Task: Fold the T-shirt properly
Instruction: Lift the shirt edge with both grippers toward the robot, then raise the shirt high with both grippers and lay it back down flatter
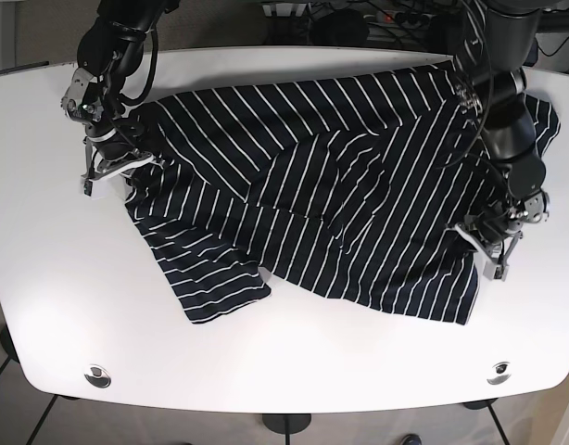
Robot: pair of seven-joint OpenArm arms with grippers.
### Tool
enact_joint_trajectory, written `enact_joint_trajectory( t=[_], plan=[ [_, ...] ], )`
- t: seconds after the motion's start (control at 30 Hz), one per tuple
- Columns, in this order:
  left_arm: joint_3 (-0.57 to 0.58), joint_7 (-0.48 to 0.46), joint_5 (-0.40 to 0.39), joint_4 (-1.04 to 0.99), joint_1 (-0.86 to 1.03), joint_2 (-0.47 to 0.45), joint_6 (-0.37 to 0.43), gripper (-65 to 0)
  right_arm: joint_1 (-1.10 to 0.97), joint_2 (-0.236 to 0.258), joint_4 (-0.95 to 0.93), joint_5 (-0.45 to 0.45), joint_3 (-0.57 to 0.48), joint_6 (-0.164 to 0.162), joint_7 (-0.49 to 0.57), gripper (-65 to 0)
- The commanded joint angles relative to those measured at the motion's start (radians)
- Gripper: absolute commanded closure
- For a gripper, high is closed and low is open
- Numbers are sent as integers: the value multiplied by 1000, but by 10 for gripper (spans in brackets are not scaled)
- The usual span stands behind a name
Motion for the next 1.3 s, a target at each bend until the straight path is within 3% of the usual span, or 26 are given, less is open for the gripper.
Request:
enact_joint_trajectory(
  t=[0.03, 0.1, 0.2, 0.3, 0.47, 0.57, 0.7, 0.93, 1.1, 1.3],
  plan=[
    [-22, 68, -29, 183, 58, -7, 2, 0, -3, 7, 31, 19, 1, 11, 21, -19],
    [-61, 185, -74, 468, 209, 15, 2, 0, -69, 7, 97, 19, 1, 60, 18, -19],
    [-80, 263, -120, 733, 351, 18, 2, 0, -134, 15, 171, 19, 3, 80, 18, -19],
    [-83, 290, -163, 862, 397, 18, 2, 0, -135, 36, 202, 17, 1, 111, 17, -19],
    [-61, 355, -169, 937, 304, 18, 2, 0, -12, 59, 202, 14, 0, 111, -46, -19],
    [0, 419, -166, 936, 137, 13, 2, 0, 136, 93, 202, 14, 0, 111, -111, -19],
    [37, 422, -166, 867, -54, 1, 2, 0, 328, 121, 192, 14, -11, 107, -188, -19],
    [138, 418, -166, 644, -497, -67, 22, 0, 815, 227, 24, 13, -174, 98, -237, -19],
    [187, 333, -167, 405, -824, -104, 26, 0, 1183, 250, -158, 14, -286, 81, -232, -19],
    [248, 283, -172, 298, -857, -131, 26, 0, 1333, 250, -211, 17, -303, 83, -230, -19]
  ],
)
